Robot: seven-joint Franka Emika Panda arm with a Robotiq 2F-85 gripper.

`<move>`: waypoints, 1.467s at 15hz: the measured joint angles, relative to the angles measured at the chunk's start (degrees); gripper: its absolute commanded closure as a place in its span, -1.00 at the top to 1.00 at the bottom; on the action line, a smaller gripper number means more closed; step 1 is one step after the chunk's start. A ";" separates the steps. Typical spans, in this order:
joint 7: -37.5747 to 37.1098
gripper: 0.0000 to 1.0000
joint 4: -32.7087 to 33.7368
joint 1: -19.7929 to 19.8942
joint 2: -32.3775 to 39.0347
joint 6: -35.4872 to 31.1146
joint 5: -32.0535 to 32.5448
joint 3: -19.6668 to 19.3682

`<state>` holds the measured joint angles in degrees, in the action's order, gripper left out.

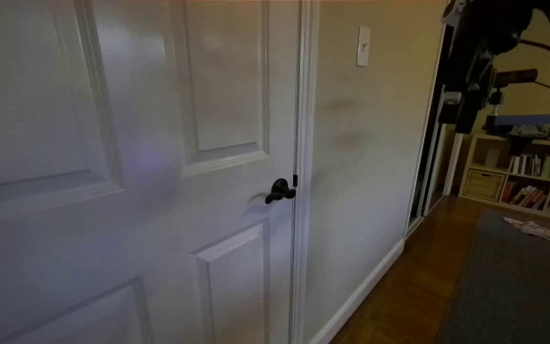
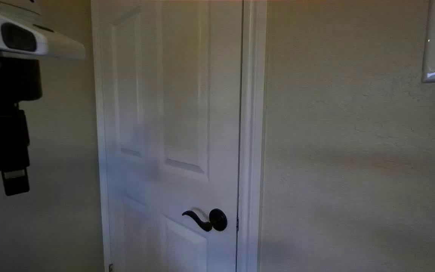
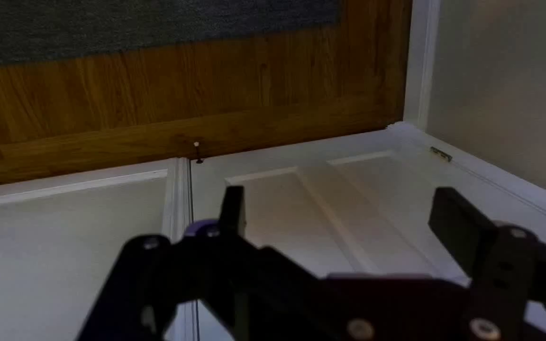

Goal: Open the door

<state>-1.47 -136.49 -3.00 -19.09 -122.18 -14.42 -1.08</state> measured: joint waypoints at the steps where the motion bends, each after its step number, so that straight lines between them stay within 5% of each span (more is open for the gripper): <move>1: 0.00 1.00 0.00 0.00 0.00 0.00 0.00 0.00; 12: -1.27 1.00 0.23 0.04 2.43 -1.02 -0.49 0.03; 22: -17.29 1.00 9.84 0.23 21.45 -17.18 -4.49 1.15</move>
<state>-18.76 -126.64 -2.77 2.35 -139.36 -18.91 0.07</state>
